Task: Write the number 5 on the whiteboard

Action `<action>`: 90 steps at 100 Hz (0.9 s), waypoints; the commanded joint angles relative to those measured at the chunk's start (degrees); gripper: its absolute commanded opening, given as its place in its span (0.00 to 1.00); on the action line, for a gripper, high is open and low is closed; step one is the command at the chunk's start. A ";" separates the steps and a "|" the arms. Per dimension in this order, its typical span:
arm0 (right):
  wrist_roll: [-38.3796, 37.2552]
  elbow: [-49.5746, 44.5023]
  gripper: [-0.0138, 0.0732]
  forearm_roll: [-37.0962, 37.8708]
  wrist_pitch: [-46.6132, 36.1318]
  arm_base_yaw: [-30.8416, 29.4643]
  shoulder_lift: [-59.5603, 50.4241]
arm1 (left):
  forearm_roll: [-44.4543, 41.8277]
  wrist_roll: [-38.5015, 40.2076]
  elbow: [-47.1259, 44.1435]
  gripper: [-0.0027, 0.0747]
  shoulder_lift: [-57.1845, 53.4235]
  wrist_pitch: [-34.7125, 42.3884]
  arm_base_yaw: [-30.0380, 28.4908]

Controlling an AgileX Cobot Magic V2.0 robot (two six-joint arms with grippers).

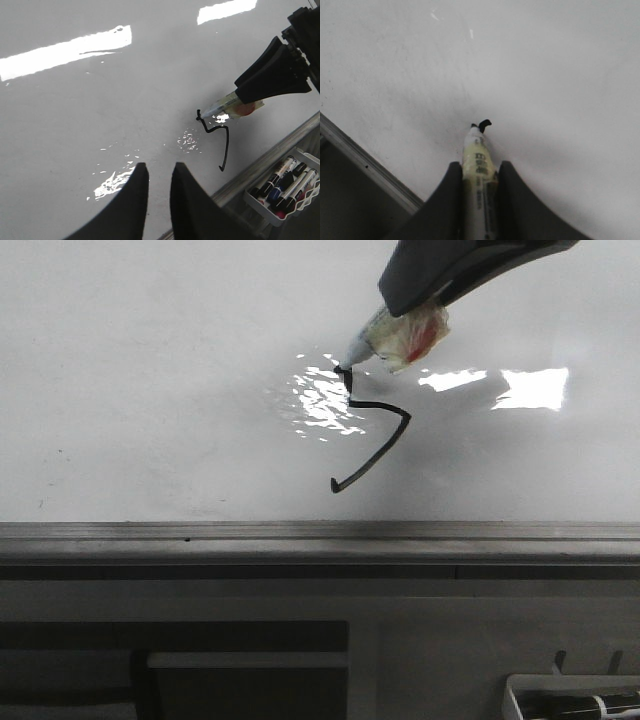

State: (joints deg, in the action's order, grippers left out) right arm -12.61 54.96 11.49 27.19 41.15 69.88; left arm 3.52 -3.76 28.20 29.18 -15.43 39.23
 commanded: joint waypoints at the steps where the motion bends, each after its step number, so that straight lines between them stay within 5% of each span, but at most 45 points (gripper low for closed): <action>1: 0.49 1.80 0.11 1.06 -3.21 -0.36 -0.15 | 0.40 0.57 1.61 0.16 0.39 4.88 -0.21; 60: -2.50 1.80 0.11 1.29 7.95 -6.05 -2.01 | 0.40 0.57 1.61 0.16 0.39 4.66 -0.21; 90: -2.60 1.49 0.11 1.18 6.92 -6.58 -2.86 | 0.40 0.57 1.61 0.16 0.39 4.55 -0.21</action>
State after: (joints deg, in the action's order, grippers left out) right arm -15.13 55.55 8.08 34.06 35.81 67.91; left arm 3.52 -3.76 28.20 29.18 -15.43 39.23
